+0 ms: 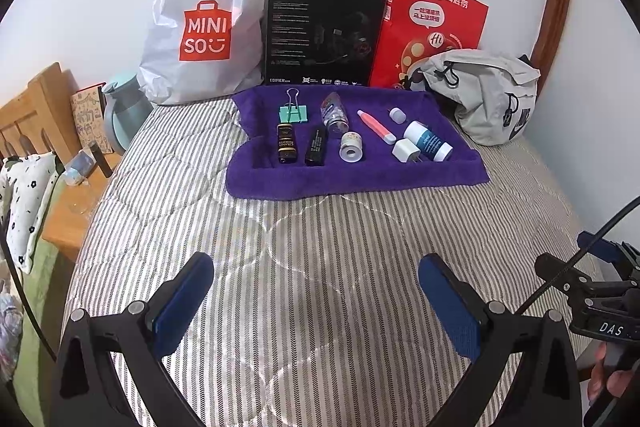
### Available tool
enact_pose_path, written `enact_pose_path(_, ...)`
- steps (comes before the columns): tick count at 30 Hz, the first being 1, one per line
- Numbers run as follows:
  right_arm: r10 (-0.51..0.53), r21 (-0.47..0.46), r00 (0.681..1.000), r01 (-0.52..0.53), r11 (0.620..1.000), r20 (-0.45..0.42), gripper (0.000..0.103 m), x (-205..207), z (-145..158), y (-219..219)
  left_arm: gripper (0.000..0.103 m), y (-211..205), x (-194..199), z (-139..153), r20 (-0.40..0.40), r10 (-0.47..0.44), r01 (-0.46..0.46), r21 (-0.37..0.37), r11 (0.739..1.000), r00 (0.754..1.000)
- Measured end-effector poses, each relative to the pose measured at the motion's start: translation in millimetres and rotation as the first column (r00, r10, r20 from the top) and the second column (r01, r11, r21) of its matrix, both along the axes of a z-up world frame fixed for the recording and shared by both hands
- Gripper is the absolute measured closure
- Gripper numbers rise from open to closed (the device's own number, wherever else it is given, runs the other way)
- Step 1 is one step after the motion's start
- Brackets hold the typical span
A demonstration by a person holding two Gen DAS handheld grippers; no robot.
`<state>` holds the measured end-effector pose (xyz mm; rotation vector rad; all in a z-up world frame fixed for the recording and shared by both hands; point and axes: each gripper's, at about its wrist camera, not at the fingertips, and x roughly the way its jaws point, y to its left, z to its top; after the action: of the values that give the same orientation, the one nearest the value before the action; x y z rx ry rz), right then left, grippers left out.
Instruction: Organize rigid objects
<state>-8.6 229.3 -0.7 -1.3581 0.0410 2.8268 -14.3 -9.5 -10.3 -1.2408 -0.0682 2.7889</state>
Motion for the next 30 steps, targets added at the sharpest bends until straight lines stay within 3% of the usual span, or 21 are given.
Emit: enact_pose_path(30,0.006,0.003,1.000,-0.006,1.000,-0.003,0.000,1.5,4.6,-4.9,0.000,-5.6,-0.9,0.6,0.003,-0.009,0.009,-0.007,1.000,1.000)
